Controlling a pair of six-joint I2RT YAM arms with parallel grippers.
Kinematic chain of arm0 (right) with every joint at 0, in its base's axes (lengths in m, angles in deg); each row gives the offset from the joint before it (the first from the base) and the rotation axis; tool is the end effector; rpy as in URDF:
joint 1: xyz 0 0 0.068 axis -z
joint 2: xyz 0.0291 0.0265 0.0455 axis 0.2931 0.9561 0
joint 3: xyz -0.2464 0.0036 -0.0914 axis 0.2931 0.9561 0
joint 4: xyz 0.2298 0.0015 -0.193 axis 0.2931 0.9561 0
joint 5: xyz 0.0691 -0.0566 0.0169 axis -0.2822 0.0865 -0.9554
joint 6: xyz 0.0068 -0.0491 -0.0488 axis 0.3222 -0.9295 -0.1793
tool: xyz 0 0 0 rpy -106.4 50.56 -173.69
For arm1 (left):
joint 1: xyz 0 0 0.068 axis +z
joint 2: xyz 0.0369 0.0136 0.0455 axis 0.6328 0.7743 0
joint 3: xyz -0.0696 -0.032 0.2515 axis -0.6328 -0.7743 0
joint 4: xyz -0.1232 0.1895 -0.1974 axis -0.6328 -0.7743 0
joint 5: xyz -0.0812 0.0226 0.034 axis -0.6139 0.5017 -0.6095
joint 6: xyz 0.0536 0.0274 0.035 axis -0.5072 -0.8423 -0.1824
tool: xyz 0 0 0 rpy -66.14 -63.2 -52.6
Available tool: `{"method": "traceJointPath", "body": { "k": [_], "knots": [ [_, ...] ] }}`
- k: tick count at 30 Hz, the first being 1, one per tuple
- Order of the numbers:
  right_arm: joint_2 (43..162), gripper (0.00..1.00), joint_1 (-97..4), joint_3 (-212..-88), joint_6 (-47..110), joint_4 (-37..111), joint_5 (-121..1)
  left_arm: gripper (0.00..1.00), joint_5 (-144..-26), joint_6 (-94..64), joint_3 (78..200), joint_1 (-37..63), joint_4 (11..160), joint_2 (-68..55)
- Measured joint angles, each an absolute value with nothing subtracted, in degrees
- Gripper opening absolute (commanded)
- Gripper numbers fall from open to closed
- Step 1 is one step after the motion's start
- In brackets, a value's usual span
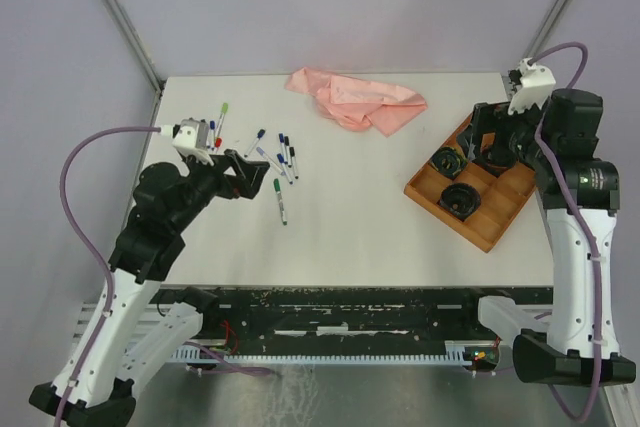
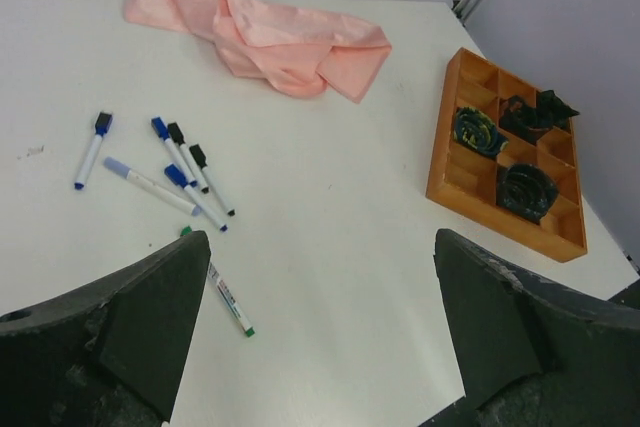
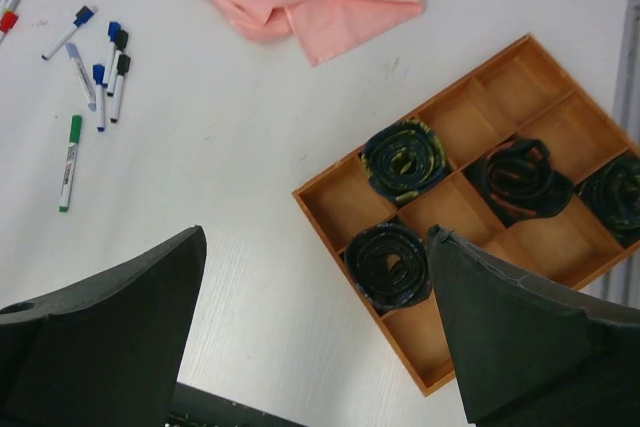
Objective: Open the pen caps
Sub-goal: Pick up the pen from the center of the board.
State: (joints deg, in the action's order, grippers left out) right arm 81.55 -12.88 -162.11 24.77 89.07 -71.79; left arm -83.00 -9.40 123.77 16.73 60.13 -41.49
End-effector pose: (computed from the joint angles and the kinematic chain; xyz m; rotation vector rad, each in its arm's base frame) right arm 0.2368 0.0014 0.4636 -0.1346 2.0000 0.2945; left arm 0.1970 -0.0885 0.3997 0.1599 1.7239 -0.6125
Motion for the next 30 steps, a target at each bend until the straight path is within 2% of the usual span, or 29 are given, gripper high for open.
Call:
{"method": "traceJointPath", "body": {
  "k": [10,17,20,25,30],
  "knots": [
    [81.55,0.99,-14.70,-148.21,29.86,82.78,-73.14,0.99,-82.87,-0.70,105.92,21.74,63.91,-51.92],
    [81.26,0.99,-15.24,-139.60,29.10,76.83,-79.90,0.99,-83.62,6.25,96.95,22.00,69.68,-49.34],
    [81.07,0.99,-15.46,-136.65,28.75,74.67,-83.74,0.99,-78.02,7.04,96.54,15.01,70.29,-44.97],
    [81.20,0.99,-15.55,-134.11,25.77,73.18,-89.14,0.99,-57.48,7.26,101.46,-6.54,66.82,-30.22],
    [81.09,0.99,-15.66,-132.98,21.84,71.89,-95.07,0.99,-46.42,7.34,106.53,-13.43,65.46,-17.52]
  ]
}}
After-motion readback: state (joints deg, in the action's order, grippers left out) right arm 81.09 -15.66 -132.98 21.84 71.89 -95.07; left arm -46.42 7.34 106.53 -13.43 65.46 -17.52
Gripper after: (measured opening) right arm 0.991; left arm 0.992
